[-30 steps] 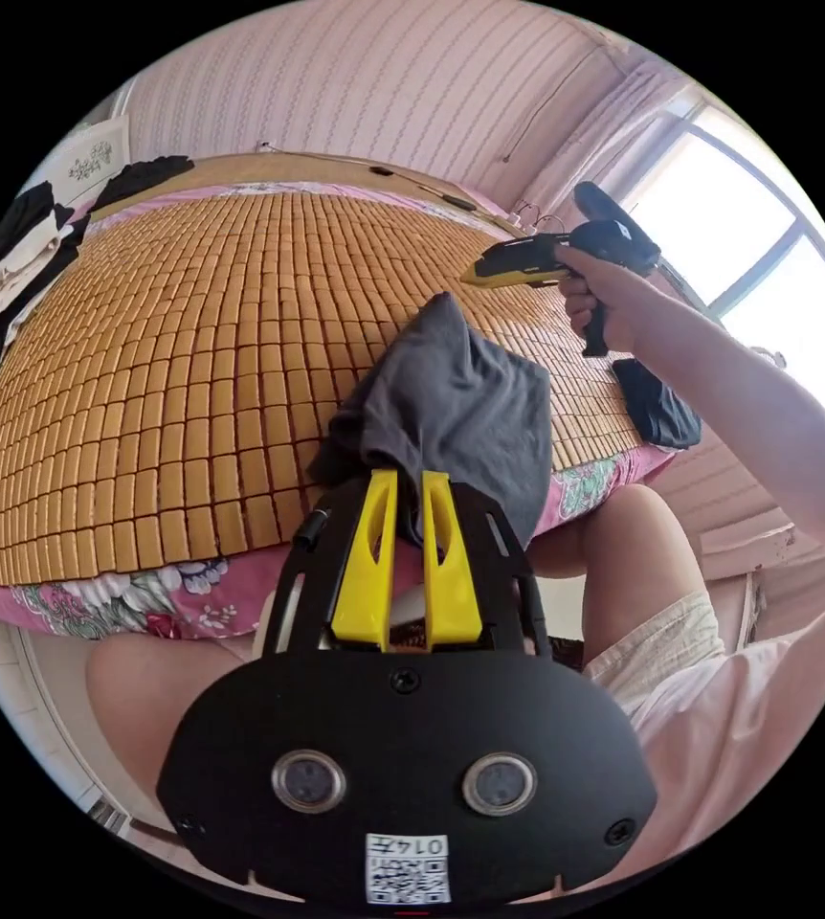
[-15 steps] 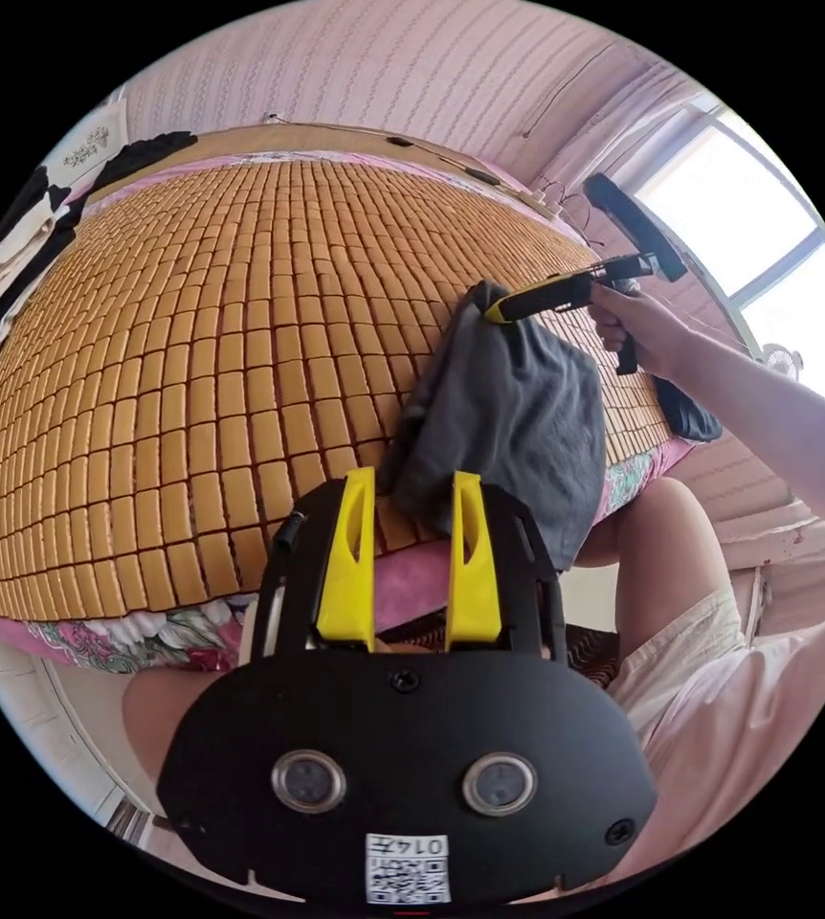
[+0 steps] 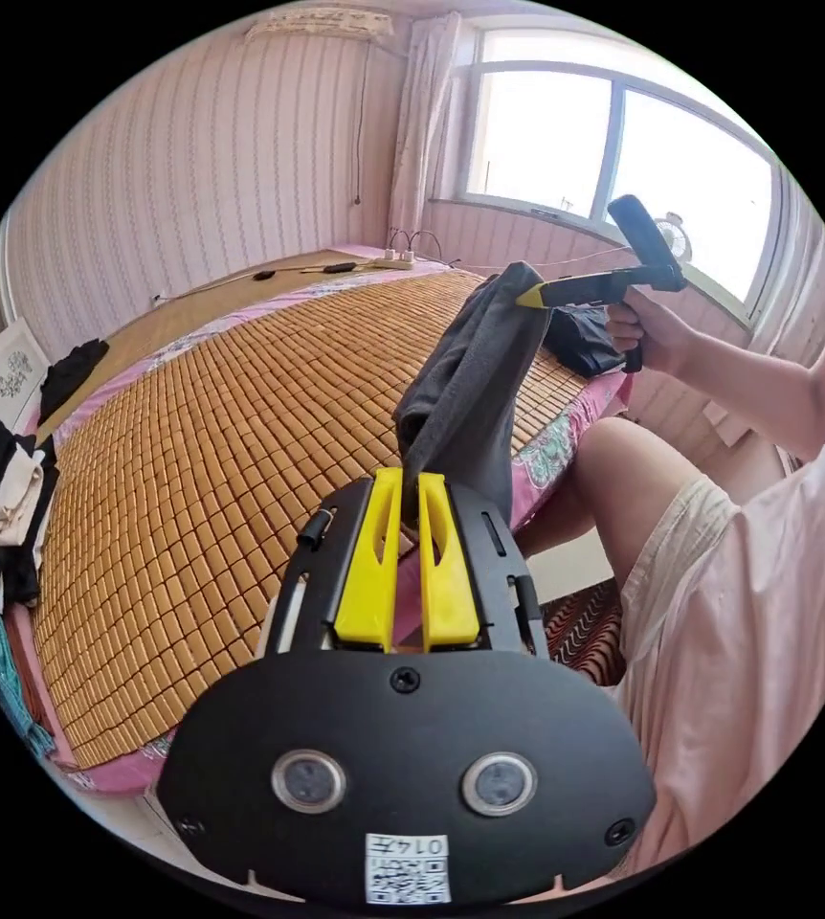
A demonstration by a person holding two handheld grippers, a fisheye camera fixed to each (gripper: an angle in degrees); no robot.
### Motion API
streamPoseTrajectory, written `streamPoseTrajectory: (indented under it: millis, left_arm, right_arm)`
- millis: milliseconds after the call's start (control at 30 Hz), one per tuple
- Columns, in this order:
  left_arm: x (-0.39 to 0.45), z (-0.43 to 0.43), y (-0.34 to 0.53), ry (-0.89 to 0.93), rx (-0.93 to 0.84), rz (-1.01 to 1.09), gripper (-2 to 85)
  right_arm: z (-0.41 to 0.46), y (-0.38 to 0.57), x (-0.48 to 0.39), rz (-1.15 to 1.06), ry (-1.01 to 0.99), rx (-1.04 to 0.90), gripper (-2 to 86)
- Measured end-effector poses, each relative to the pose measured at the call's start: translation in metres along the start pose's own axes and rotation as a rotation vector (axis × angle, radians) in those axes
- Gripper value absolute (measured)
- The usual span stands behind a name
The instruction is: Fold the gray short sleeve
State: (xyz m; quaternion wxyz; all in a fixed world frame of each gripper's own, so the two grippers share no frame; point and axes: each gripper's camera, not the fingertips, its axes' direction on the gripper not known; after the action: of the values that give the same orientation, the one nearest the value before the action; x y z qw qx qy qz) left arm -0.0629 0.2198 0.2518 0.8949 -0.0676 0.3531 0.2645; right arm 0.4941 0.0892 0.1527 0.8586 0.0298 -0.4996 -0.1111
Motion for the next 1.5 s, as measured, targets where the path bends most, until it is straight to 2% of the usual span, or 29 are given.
streamPoseTrajectory:
  millis: [200, 300, 500, 600, 633, 733, 800, 933, 1133, 1233, 1400, 1500]
  left_arm:
    - [0.08, -0.04, -0.058, 0.043, 0.107, 0.249, 2.2]
    - [0.11, -0.038, -0.1, 0.139, 0.173, 0.323, 2.4]
    - [0.171, 0.019, -0.215, 0.295, 0.331, 0.413, 3.0]
    - [0.186, 0.087, -0.287, 0.331, 0.252, 0.272, 4.3]
    - [0.187, 0.116, -0.307, 0.318, 0.172, 0.208, 4.9]
    - [0.18, 0.16, -0.319, 0.222, -0.013, 0.138, 5.7]
    - [0.165, 0.16, -0.305, 0.238, -0.038, 0.098, 5.7]
    - [0.128, 0.117, -0.23, 0.265, -0.035, 0.097, 5.1]
    - [0.077, 0.018, -0.091, 0.126, -0.128, 0.009, 6.0]
    - [0.055, -0.039, -0.035, 0.033, -0.121, -0.092, 7.3]
    - [0.009, -0.135, 0.043, -0.113, -0.049, -0.3, 11.3]
    - [-0.024, -0.204, 0.101, -0.228, 0.055, -0.442, 11.0]
  right_arm:
    - [-0.113, 0.08, -0.017, 0.085, 0.159, 0.208, 6.5]
    - [-0.169, 0.108, -0.017, 0.13, 0.267, 0.3, 6.5]
    - [-0.272, 0.106, 0.037, 0.299, 0.448, 0.201, 6.8]
    - [-0.283, 0.09, 0.116, 0.404, 0.596, 0.102, 8.4]
    - [-0.279, 0.091, 0.156, 0.488, 0.642, 0.089, 10.2]
    - [-0.253, 0.116, 0.229, 0.73, 0.61, -0.006, 12.4]
    - [-0.233, 0.133, 0.229, 0.756, 0.574, -0.035, 13.3]
    - [-0.179, 0.184, 0.163, 0.692, 0.602, -0.035, 12.8]
    - [-0.06, 0.233, 0.036, 0.61, 0.493, -0.168, 11.0]
    - [-0.009, 0.22, -0.022, 0.516, 0.442, -0.203, 11.4]
    - [0.069, 0.158, -0.105, 0.28, 0.487, -0.207, 9.8]
    - [0.125, 0.11, -0.16, 0.097, 0.416, -0.199, 9.8]
